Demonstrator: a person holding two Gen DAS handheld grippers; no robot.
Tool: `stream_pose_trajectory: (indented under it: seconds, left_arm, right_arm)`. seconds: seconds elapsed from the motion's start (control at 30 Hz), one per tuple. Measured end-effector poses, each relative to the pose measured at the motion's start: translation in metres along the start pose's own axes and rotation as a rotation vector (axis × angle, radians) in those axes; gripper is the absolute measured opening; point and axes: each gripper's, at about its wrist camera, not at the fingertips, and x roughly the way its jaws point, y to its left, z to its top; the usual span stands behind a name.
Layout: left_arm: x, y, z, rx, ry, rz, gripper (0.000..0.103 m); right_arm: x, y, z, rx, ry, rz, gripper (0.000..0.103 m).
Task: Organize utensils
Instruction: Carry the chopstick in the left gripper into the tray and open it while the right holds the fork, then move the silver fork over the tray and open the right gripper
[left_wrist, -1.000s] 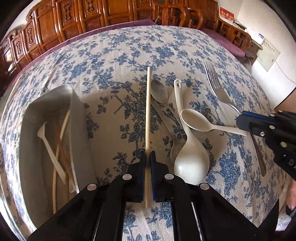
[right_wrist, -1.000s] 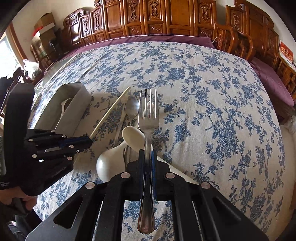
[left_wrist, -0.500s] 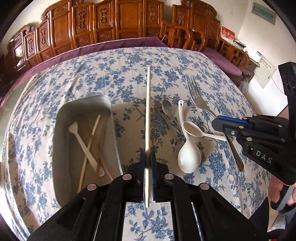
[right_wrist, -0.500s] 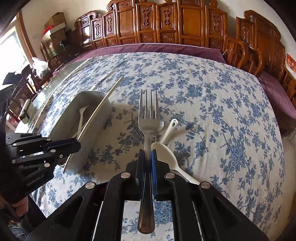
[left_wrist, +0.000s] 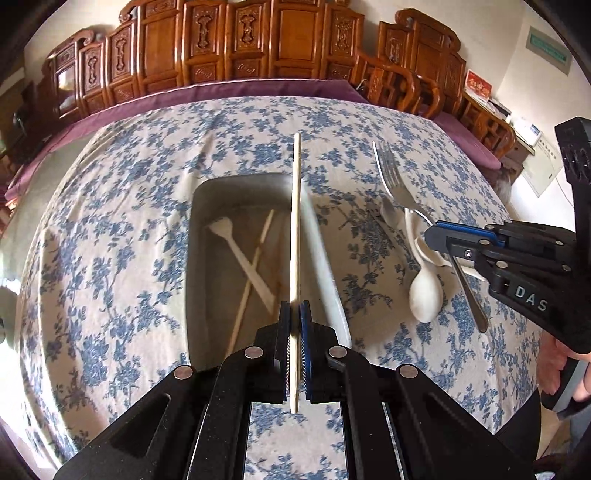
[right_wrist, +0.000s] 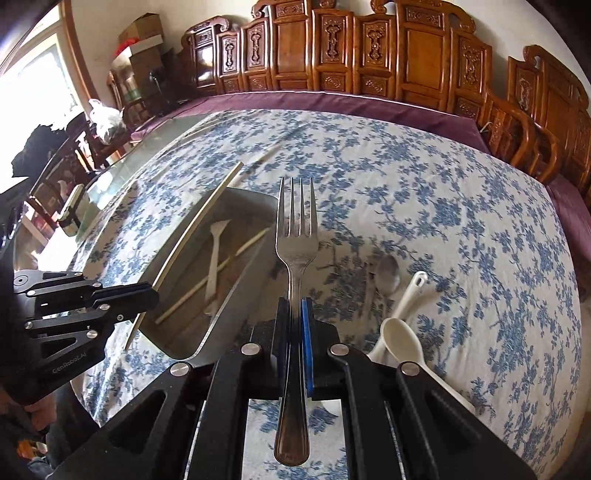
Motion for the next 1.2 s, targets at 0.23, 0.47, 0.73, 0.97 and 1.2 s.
stream_pose_trajectory:
  seconds: [0.23, 0.47, 0.73, 0.97, 1.2]
  left_arm:
    - [0.018, 0.026, -0.011, -0.029, 0.051, 0.026, 0.004]
    - [0.030, 0.034, -0.008, -0.041, 0.072, 0.030, 0.004]
    - [0.042, 0.037, 0.001, -0.051, 0.079, 0.027, 0.004]
    - [0.045, 0.036, 0.008, -0.045, 0.074, 0.026, 0.004]
    - [0.049, 0.036, 0.011, -0.051, 0.079, 0.039, 0.020]
  right_arm:
    - [0.005, 0.020, -0.001, -0.026, 0.014, 0.018, 0.009]
    - [0.009, 0.025, 0.000, -0.035, 0.022, 0.020, 0.009]
    - [0.008, 0.027, 0.002, -0.042, 0.022, 0.022, 0.009]
    - [0.007, 0.029, 0.004, -0.045, 0.019, 0.028, 0.009]
    - [0.003, 0.037, 0.008, -0.060, 0.013, 0.038, 0.009]
